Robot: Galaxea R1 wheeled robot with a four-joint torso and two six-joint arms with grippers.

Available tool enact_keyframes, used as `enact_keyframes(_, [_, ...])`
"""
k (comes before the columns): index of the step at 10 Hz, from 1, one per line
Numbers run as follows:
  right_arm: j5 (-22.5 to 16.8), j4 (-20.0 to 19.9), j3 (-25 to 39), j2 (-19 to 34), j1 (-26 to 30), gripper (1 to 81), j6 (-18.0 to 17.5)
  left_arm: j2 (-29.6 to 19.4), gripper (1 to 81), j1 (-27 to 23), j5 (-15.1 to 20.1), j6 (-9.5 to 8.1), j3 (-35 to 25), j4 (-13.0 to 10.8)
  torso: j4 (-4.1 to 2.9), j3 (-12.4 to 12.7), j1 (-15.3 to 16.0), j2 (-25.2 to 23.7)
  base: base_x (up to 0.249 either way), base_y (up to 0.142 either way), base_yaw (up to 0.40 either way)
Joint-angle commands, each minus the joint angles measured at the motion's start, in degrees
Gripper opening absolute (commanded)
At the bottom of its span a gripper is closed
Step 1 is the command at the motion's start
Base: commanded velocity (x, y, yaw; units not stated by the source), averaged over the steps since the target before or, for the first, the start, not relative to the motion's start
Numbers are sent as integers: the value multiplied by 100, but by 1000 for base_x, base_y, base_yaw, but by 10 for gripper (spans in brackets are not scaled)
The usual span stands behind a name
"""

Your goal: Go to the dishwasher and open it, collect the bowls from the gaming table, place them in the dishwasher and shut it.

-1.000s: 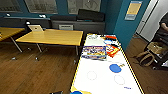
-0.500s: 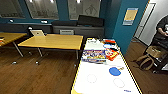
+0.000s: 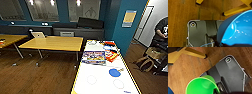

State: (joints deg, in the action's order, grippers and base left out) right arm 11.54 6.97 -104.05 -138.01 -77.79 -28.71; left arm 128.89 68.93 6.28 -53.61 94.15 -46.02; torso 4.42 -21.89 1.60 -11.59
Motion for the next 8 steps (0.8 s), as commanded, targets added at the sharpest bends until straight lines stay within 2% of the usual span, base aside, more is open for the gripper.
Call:
enact_keyframes(1, [-223,243,-44,87,162,10,14,287,10,397,-944,106,754,-329,0,0,0,0,0,0,0])
enact_keyframes(2, [-223,278,-167,-10,109,10,14,436,10,599,-1234,150,1105,-329,0,2,0,-2,0,0,0])
enact_keyframes(3, [-223,322,-316,-115,66,10,14,611,10,749,-1418,150,1447,-329,0,130,-2,-2,0,0,0])
enact_keyframes(6, [-240,427,-694,-405,-5,10,14,1051,10,1101,-1769,176,2230,-320,0,227,-5,-5,0,0,0])
enact_keyframes(8, [-293,602,-983,-633,-101,10,14,1376,10,1285,-1832,185,2721,-311,0,159,-11,-9,0,0,0])
